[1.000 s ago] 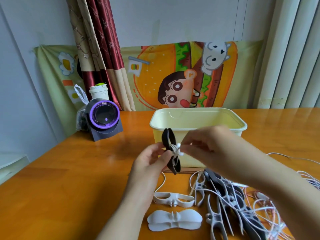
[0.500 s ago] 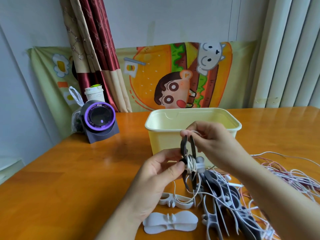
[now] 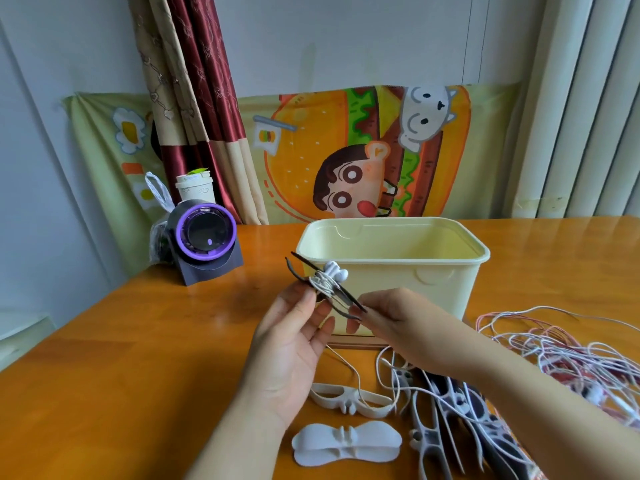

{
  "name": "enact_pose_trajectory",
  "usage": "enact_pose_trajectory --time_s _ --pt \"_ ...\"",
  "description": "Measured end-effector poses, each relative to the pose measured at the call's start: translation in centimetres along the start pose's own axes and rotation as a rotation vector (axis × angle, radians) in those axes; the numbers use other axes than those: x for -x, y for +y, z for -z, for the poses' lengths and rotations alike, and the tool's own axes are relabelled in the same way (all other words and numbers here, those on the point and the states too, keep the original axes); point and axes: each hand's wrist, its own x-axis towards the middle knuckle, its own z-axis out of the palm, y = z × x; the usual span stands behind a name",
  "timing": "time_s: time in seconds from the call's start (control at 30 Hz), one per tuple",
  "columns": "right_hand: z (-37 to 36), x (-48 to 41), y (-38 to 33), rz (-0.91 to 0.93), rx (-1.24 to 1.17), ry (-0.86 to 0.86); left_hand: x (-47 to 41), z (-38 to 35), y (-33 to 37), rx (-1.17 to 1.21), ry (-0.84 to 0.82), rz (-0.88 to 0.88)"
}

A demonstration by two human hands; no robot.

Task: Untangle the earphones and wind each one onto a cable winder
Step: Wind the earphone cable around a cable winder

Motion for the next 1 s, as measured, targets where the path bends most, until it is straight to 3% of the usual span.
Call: enact_pose_trajectory --time_s 0.23,0.37,0.5,0.7,0.9,1.0 --pt "1.4 1.0 -0.8 0.016 0.222 -0.104 -0.4 0.6 -0.1 0.007 0.095 0.014" --pt "2.8 1.8 -2.1 0.066 0.243 -0.092 -0.5 1.0 -0.4 -0.232 0.116 -0.069" --pt "4.2 2.4 -3.3 0.141 0.118 0.082 0.0 0.7 -0.7 -0.557 -0.036 -0.131" --pt "4.6 1.6 -2.1 0.128 0.064 0.291 0.9 0.1 -0.5 -0.723 -0.265 -0.102" --pt "3.5 0.4 0.2 0.084 0.014 0.353 1.0 0.2 -0.4 -0.608 -0.399 -0.034" --pt "2.4 0.0 1.1 0.036 -0.045 0.300 1.1 0.0 -0.2 -0.340 -0.402 0.040"
